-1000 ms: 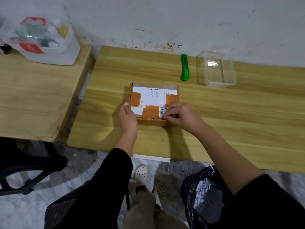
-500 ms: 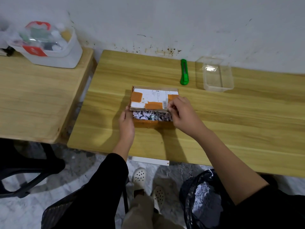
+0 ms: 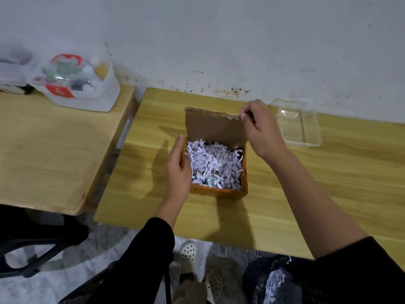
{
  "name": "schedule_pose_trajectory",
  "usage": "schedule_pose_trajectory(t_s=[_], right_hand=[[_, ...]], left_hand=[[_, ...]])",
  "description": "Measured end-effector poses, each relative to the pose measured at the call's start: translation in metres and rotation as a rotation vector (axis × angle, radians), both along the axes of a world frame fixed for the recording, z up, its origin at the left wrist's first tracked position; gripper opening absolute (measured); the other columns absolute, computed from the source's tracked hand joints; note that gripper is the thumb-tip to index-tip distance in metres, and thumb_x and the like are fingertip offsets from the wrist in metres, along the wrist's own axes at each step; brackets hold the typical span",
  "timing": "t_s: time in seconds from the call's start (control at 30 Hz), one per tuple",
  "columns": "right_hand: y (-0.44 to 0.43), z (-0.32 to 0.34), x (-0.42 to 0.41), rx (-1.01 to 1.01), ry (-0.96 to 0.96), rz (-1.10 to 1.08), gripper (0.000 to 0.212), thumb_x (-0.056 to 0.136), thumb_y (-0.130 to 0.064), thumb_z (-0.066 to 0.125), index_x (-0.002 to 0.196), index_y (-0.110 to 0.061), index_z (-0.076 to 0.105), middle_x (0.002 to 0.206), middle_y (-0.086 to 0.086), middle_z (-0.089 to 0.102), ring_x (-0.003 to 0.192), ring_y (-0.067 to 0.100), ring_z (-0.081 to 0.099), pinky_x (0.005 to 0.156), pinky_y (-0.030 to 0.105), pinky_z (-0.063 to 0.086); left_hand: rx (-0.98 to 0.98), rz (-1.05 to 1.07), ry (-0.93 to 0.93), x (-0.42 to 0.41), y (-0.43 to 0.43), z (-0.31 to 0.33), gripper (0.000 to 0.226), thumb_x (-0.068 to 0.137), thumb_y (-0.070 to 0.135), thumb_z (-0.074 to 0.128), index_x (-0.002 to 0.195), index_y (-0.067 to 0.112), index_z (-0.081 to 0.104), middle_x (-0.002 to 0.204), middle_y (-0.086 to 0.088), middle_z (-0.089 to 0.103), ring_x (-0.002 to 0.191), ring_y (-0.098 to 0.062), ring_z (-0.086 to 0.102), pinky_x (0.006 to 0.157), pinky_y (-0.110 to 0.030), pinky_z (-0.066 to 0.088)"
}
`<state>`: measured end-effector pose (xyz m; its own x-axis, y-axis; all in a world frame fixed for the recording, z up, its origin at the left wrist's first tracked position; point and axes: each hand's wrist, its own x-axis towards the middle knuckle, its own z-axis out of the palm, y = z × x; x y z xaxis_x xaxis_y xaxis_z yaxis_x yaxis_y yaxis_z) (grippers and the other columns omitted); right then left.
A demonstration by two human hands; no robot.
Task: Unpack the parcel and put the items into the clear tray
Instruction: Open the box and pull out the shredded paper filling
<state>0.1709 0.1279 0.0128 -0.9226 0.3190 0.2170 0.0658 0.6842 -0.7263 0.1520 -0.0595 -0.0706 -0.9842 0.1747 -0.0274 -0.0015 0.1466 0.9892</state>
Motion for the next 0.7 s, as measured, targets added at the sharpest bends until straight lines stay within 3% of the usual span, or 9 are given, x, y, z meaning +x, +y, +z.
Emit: schedule_pose_trajectory(t_s=[0.07,0.13,0.2,0.33,0.43,0.5,0.57,0.7], right_hand=[[0.01,0.0,-0.014,-0.041,0.022,-0.012,0.012,0.091,-0.009,0.044,0.087,-0.005,0.055,0.088,0.004,0.05,0.085,0.017,0.045,0.069,0.007,0.031],[0.017,-0.003,-0.027,-0.088,0.04,-0.036,0.011,0.092,-0.01,0.046,0.085,-0.012,0.054,0.088,0.003,0.053,0.082,0.014,0.047,0.069,0.005,0.033],[0.025,-0.007,-0.04,-0.156,0.067,-0.069,0.012,0.092,-0.011,0.048,0.084,-0.017,0.055,0.09,0.002,0.056,0.082,0.004,0.05,0.07,0.005,0.035],[0.039,-0.028,-0.061,-0.269,0.095,-0.151,0.007,0.09,-0.016,0.057,0.089,-0.015,0.063,0.092,-0.001,0.061,0.081,-0.013,0.052,0.071,0.005,0.038],[0.042,-0.048,-0.066,-0.309,0.036,-0.166,0.019,0.087,-0.02,0.062,0.106,-0.016,0.064,0.109,0.001,0.063,0.097,-0.002,0.055,0.084,0.016,0.044],[0.042,-0.061,-0.063,-0.31,-0.009,-0.154,0.037,0.087,-0.019,0.062,0.124,-0.02,0.055,0.126,0.0,0.058,0.116,0.01,0.052,0.097,0.027,0.044],[0.038,-0.069,-0.055,-0.341,-0.029,-0.16,0.049,0.088,-0.019,0.061,0.134,-0.025,0.046,0.137,-0.002,0.05,0.124,0.015,0.048,0.103,0.034,0.044],[0.027,-0.09,-0.025,-0.412,-0.068,-0.186,0.056,0.088,-0.016,0.061,0.138,-0.027,0.04,0.138,-0.007,0.045,0.127,0.016,0.046,0.104,0.046,0.044]], left_hand=[[-0.023,-0.048,0.079,-0.015,0.01,0.008,0.053,0.096,0.004,0.042,0.142,0.028,0.027,0.148,0.013,0.028,0.14,-0.006,0.025,0.115,-0.036,0.03],[-0.064,-0.099,0.126,-0.032,0.019,0.014,0.056,0.097,0.011,0.044,0.139,0.035,0.019,0.152,0.01,0.024,0.141,-0.004,0.02,0.116,-0.026,0.023],[-0.092,-0.141,0.112,-0.048,0.026,0.015,0.056,0.097,0.017,0.045,0.139,0.039,0.015,0.152,0.011,0.025,0.14,-0.004,0.022,0.115,-0.026,0.024],[-0.169,-0.154,0.049,-0.069,0.032,0.009,0.061,0.096,0.02,0.047,0.136,0.05,0.013,0.142,-0.003,0.044,0.126,-0.022,0.046,0.104,-0.041,0.042],[-0.264,-0.133,0.052,-0.078,0.035,0.0,0.06,0.095,0.018,0.047,0.138,0.047,0.015,0.136,-0.013,0.045,0.124,-0.034,0.045,0.1,-0.043,0.046],[-0.284,-0.123,0.068,-0.081,0.038,-0.004,0.057,0.096,0.015,0.047,0.142,0.036,0.022,0.126,-0.015,0.047,0.108,-0.029,0.052,0.088,-0.024,0.049],[-0.296,-0.106,0.089,-0.082,0.039,-0.005,0.054,0.095,0.011,0.047,0.144,0.024,0.027,0.109,-0.011,0.047,0.075,-0.011,0.049,0.065,-0.006,0.042],[-0.307,-0.068,0.059,-0.08,0.041,-0.002,0.052,0.095,0.012,0.049,0.143,0.02,0.03,0.102,-0.004,0.043,0.062,-0.001,0.038,0.057,-0.003,0.04]])
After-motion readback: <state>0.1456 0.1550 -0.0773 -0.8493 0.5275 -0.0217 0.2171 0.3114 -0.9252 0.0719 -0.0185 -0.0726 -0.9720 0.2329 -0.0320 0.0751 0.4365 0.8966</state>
